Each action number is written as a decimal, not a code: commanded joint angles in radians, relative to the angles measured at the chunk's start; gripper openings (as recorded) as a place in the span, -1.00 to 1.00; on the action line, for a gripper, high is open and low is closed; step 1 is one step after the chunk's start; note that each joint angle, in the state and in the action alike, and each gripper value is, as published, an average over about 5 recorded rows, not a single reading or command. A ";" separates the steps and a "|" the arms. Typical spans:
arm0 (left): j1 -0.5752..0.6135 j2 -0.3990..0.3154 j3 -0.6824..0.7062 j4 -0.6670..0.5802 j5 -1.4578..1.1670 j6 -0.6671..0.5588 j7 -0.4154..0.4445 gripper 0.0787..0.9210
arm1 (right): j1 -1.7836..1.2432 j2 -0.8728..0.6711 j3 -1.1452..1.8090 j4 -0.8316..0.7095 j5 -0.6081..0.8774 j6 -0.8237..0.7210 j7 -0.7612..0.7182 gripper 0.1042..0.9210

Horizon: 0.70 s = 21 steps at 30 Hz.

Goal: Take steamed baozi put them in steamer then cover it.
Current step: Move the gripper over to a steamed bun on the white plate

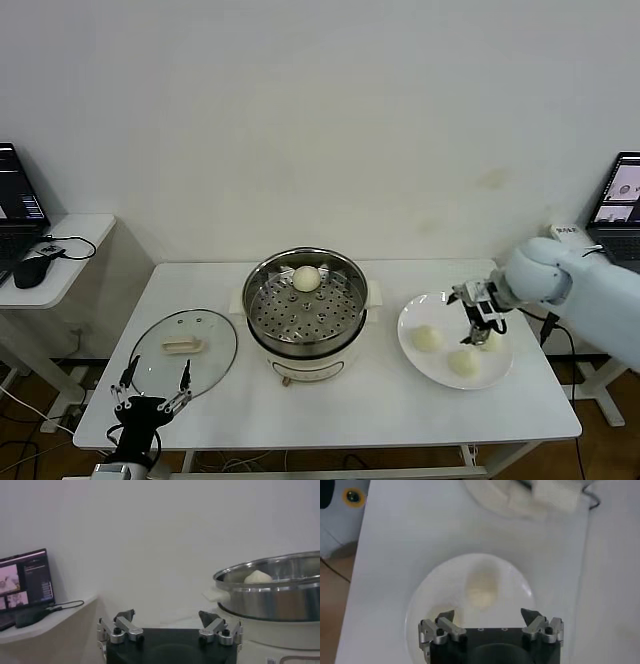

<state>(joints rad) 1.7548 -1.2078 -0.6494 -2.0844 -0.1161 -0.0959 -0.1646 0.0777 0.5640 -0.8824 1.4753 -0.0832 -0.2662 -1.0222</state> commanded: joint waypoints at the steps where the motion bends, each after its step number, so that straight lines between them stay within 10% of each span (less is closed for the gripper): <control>1: 0.005 0.001 -0.012 0.004 -0.001 -0.002 0.000 0.77 | -0.162 0.139 0.121 -0.202 -0.068 0.070 -0.019 0.76; 21: 0.001 -0.006 -0.017 0.022 0.001 -0.011 -0.001 0.77 | -0.172 0.323 0.171 -0.442 -0.129 0.148 0.002 0.76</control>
<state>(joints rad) 1.7574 -1.2150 -0.6665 -2.0642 -0.1158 -0.1066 -0.1649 -0.0725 0.8222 -0.7356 1.1327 -0.1896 -0.1441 -1.0215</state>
